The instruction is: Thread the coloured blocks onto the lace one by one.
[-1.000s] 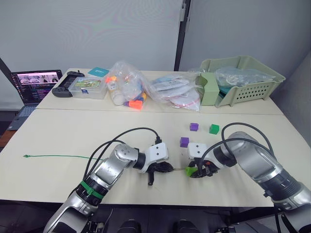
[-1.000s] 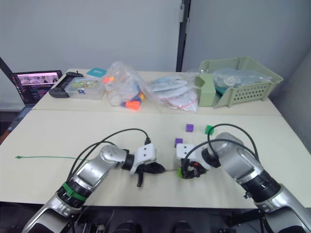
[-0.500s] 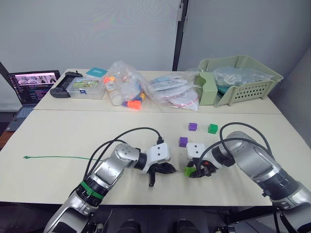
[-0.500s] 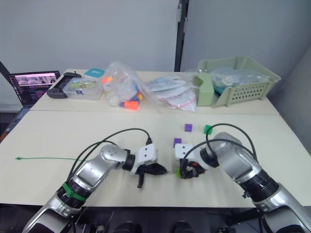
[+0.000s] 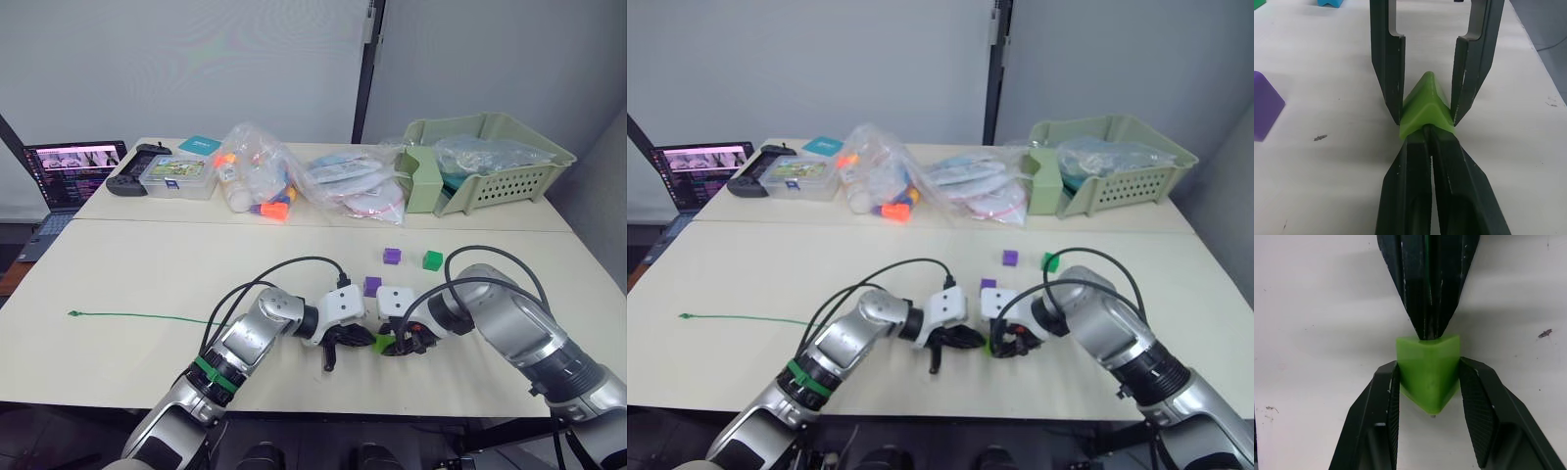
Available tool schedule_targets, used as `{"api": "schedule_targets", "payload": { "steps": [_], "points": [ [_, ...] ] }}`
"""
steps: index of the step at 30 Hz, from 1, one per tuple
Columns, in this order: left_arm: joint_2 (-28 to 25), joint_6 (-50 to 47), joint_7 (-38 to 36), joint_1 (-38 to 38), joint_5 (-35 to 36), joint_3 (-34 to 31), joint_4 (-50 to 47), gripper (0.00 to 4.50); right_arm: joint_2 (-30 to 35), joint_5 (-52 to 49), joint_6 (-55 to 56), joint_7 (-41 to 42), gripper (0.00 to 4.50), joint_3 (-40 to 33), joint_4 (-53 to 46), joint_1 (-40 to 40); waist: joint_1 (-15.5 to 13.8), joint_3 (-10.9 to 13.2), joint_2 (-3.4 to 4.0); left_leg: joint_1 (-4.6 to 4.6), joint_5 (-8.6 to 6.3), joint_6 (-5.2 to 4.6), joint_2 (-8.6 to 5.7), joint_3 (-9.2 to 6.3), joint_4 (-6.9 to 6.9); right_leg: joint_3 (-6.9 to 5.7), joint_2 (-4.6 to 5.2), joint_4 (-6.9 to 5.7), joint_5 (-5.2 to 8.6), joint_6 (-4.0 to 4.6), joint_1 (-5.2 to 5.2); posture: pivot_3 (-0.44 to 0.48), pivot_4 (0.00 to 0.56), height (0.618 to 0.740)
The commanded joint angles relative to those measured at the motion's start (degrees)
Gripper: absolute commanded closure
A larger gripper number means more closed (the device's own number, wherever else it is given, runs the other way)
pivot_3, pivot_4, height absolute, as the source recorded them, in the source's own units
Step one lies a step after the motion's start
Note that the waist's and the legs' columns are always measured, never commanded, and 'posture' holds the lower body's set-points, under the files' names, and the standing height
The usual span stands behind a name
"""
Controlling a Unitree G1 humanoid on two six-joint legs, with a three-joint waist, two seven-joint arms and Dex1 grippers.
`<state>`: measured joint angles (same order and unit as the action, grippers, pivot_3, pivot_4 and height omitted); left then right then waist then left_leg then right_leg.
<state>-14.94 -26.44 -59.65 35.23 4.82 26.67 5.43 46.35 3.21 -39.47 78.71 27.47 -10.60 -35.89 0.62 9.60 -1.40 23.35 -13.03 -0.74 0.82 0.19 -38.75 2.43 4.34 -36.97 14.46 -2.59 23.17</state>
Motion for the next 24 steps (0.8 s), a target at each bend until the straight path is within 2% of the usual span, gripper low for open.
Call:
{"api": "schedule_targets", "payload": {
  "steps": [1,5,6,13,20,24],
  "points": [
    [1.01,-0.38,0.27,0.33,2.05,-1.31,-2.94,2.91,-0.78,-1.05,0.1,-0.02,3.24,0.62,-0.72,-0.26,0.05,0.0,0.0,0.0,0.0,0.0,0.0,-0.01,0.0,0.0,0.0,0.0,0.0,0.0,0.0,0.0,0.15,0.74],
    [-1.94,-1.81,-1.0,-0.47,2.37,-1.84,-6.13,1.56,-0.96,-0.99,0.24,-0.03,3.24,0.77,-0.58,-0.19,0.1,0.0,0.0,0.0,0.0,0.0,0.01,-0.01,0.01,0.0,-0.01,0.0,0.0,0.0,0.01,0.0,0.15,0.74],
    [-3.47,-1.98,-1.91,-0.91,2.53,-1.76,-7.35,1.52,-1.01,-0.95,0.35,-0.01,3.24,0.83,-0.46,-0.21,0.24,0.0,0.0,-0.01,0.0,0.0,0.01,-0.01,0.02,0.0,-0.02,0.0,0.0,0.0,0.01,0.0,0.15,0.74],
    [-10.64,-0.85,-3.58,-3.98,1.01,-0.21,-10.73,1.52,-1.96,-0.74,0.62,-0.25,3.24,1.11,0.27,-0.7,0.32,-0.01,0.01,-0.05,0.0,0.0,0.04,-0.04,0.1,0.01,-0.03,-0.01,0.01,0.02,0.03,0.0,0.15,0.74],
    [-10.97,-1.33,-1.88,-4.85,0.6,-0.15,-11.15,1.52,-2.26,-0.8,0.44,-0.38,3.24,1.05,-0.11,-0.35,0.28,0.0,0.01,-0.05,0.0,0.0,0.05,-0.02,0.09,0.01,-0.04,-0.01,0.01,0.02,0.02,0.0,0.15,0.74],
    [-10.63,-1.09,-1.94,-4.5,0.63,-0.02,-10.87,2.69,-2.25,-0.81,0.4,-0.43,3.24,1.01,-0.29,-0.23,0.27,0.0,0.0,-0.05,0.0,0.0,0.05,-0.02,0.09,0.0,-0.04,-0.02,0.01,0.02,0.03,0.0,0.15,0.74]
  ]
}}
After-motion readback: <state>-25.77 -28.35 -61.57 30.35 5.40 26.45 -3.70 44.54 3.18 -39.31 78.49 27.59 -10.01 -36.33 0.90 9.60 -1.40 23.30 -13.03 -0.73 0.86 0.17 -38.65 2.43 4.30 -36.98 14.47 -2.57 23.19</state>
